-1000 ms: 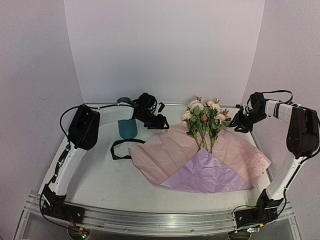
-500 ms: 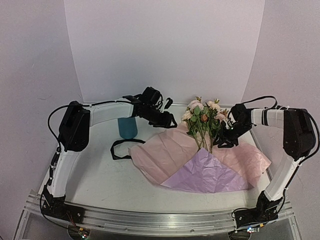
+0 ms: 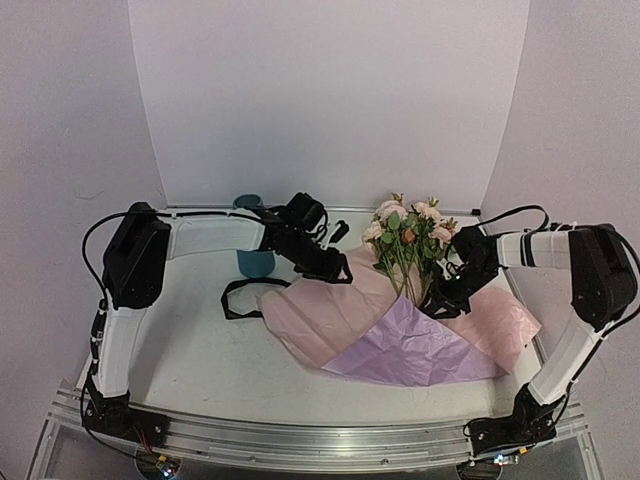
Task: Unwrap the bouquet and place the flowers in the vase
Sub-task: Unfold the wrapping paper at the center of the board.
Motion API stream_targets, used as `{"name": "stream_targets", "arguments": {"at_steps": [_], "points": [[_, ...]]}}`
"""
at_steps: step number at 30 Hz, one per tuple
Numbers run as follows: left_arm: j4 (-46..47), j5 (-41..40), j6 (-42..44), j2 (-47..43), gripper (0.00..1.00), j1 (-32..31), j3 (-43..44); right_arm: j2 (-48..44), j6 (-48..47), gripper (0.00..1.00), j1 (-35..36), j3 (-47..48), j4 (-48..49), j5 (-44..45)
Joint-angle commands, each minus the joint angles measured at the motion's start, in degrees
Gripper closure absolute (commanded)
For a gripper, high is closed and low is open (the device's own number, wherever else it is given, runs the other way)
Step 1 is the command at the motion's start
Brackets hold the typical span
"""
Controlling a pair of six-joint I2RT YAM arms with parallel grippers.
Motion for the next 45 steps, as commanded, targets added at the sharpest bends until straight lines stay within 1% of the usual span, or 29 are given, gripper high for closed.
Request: {"name": "stream_targets", "arguments": {"at_steps": [1,5,11,17,24,29,36,40,45], "points": [[0.27,-0.64,0.65,-6.18,0.45,-0.42,-1.65,-6.64,0.22,0.69,0.55,-2.35,-1.96,-6.03],[0.26,-1.38,-0.45,-8.07,0.45,-1.30,-3.72,-10.95,-0.97,0.70,0.55,-4.95,-3.91,-9.99],[0.17,-3.42,-3.59,-10.41,0.45,-4.15,-6.30,-17.65,-2.26,0.70,0.63,-8.55,-9.04,-12.74],[-0.08,-5.68,-6.79,-11.25,0.45,-9.34,-7.96,-25.45,-2.19,0.70,0.62,-10.66,-15.42,-12.35],[-0.18,-9.52,-11.71,-12.37,0.46,-15.93,-9.13,-35.97,0.44,0.74,0.88,-13.12,-22.02,-11.18],[-0.23,-11.50,-14.93,-12.85,0.46,-19.92,-9.56,-41.46,1.70,0.77,1.14,-15.07,-26.63,-10.02],[-0.27,-12.90,-18.34,-12.25,0.47,-25.20,-10.58,-44.33,0.37,0.78,1.54,-16.01,-31.53,-7.55],[-0.27,-12.48,-20.01,-11.37,0.49,-27.90,-11.44,-44.79,-0.44,0.79,1.58,-15.18,-32.96,-5.50],[-0.45,-12.69,-21.69,-11.08,0.50,-31.15,-13.28,-45.10,-0.47,0.78,1.55,-13.85,-32.96,-5.36]]}}
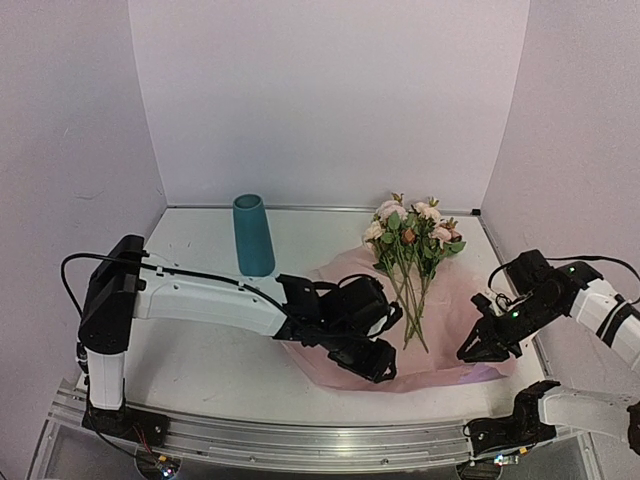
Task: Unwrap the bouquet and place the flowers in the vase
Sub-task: Unfold the wrapping paper at the center of the board.
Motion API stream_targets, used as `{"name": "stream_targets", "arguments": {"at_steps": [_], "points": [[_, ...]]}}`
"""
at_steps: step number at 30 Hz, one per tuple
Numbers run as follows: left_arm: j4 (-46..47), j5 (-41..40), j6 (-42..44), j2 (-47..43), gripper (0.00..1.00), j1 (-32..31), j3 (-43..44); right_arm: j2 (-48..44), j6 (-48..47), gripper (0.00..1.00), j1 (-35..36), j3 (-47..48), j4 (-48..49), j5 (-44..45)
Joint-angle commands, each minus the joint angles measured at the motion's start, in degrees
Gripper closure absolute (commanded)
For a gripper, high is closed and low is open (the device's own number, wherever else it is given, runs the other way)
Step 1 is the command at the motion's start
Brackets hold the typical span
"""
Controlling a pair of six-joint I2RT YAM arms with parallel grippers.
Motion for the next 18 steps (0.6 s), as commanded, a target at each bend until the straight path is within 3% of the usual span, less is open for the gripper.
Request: {"name": "stream_targets", "arguments": {"at_steps": [1,18], "points": [[-0.08,-0.90,-2.82,-1.59,0.50,-2.57,-1.82,-0.27,-1.08,0.78,0.34,1.72,-3.99,1.05],[-2.01,-2.52,-4.37,-0.13,0.52,-5.54,-4.61,2.92,3.50,0.80,4.46,-4.81,4.69,6.23]]}}
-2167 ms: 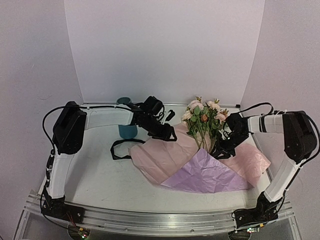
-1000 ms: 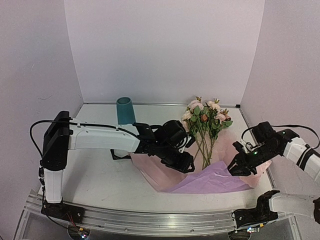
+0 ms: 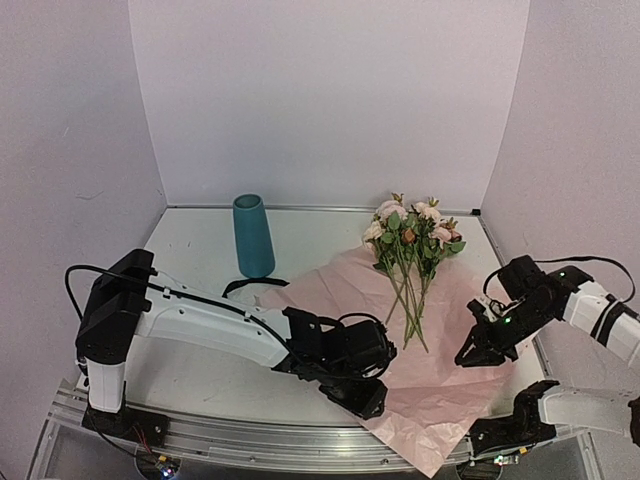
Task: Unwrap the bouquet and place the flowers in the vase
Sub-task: Unfold the wrapping paper at the center of the board.
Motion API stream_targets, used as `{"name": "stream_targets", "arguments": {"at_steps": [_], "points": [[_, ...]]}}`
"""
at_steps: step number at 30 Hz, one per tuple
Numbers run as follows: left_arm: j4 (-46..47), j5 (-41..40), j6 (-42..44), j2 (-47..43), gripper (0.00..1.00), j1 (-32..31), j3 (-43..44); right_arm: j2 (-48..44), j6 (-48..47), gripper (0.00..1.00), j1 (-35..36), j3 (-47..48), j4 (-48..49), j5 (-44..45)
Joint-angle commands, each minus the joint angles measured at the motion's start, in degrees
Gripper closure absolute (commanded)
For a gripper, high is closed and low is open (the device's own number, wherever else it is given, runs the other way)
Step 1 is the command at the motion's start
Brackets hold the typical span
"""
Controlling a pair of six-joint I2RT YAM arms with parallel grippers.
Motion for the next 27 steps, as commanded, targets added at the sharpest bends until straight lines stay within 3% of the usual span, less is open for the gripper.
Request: {"name": "stream_targets", "arguments": {"at_steps": [1,5,7,10,17,21,27], "points": [[-1.42,-3.56,-0.78,-1.17,0.52,-0.12,0.68,1.89,3.28,0.81,3.16,-2.96,2.57,2.33],[-1.84,-6.45,-0.49,-2.59,0.52,0.18,1.80,2.92,6.48,0.83,7.12,-4.88,6.63,3.55],[-1.88,-5.93,-0.46,-2.30,0.52,0.72,3.04,3.54,8.11,0.93,9.29,-6.03,8.19,4.13],[-1.88,-5.33,-0.47,-1.28,0.53,1.32,4.77,4.13,10.70,1.00,12.41,-7.72,10.41,4.56],[-1.88,-3.57,-0.57,1.37,0.56,2.25,6.90,5.45,16.32,1.00,19.75,-10.85,15.97,5.72],[-1.93,-2.13,-0.85,3.42,0.64,2.36,7.27,7.97,18.94,1.00,23.69,-11.56,19.09,8.04],[-1.97,-1.77,-1.21,5.29,0.72,2.44,6.67,10.34,19.88,1.00,25.00,-12.91,21.63,12.45]]}}
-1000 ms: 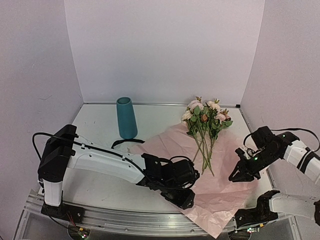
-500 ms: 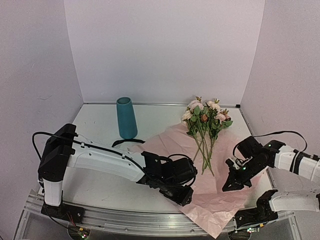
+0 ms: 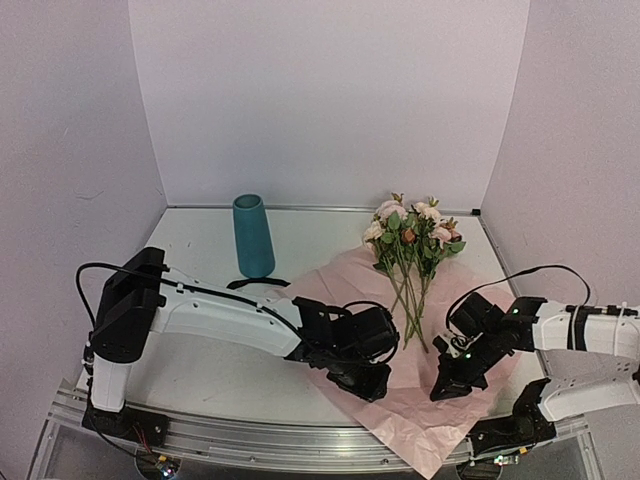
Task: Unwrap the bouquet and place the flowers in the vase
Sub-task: Unfold the wrapping paper at the center of the board.
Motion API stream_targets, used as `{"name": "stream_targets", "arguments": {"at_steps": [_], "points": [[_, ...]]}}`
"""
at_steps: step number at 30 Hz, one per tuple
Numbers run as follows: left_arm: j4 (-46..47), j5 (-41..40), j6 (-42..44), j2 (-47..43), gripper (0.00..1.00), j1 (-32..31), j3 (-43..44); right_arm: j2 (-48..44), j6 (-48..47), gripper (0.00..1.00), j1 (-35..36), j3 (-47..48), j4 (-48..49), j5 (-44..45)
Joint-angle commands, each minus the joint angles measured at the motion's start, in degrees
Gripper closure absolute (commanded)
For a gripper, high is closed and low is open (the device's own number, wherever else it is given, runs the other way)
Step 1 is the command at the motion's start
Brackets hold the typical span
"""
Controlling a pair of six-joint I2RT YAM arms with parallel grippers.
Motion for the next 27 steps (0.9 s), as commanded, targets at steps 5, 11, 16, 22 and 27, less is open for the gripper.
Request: {"name": "stream_targets", "arguments": {"at_steps": [5,11,16,22,27], "points": [[-0.65,1.02,-1.14,2.45,0.74,0.23,0.41,3.15,2.52,1.00,0.74,-4.01,2.68,5.78],[-1.29,0.86,-1.72,1.80,0.74,0.24,-1.37,6.00,3.30,1.00,1.14,-5.10,5.54,6.86],[-2.04,0.69,-1.69,1.12,0.74,0.24,-2.50,7.09,3.51,1.00,1.43,-2.78,4.57,8.64],[-3.39,-1.86,-0.53,-1.26,0.72,0.88,0.74,-0.25,2.11,0.99,1.44,4.49,0.61,11.63],[-3.93,-2.58,0.78,-2.64,0.70,3.41,4.19,-0.27,-0.57,0.94,1.38,12.45,-0.74,13.98]]}}
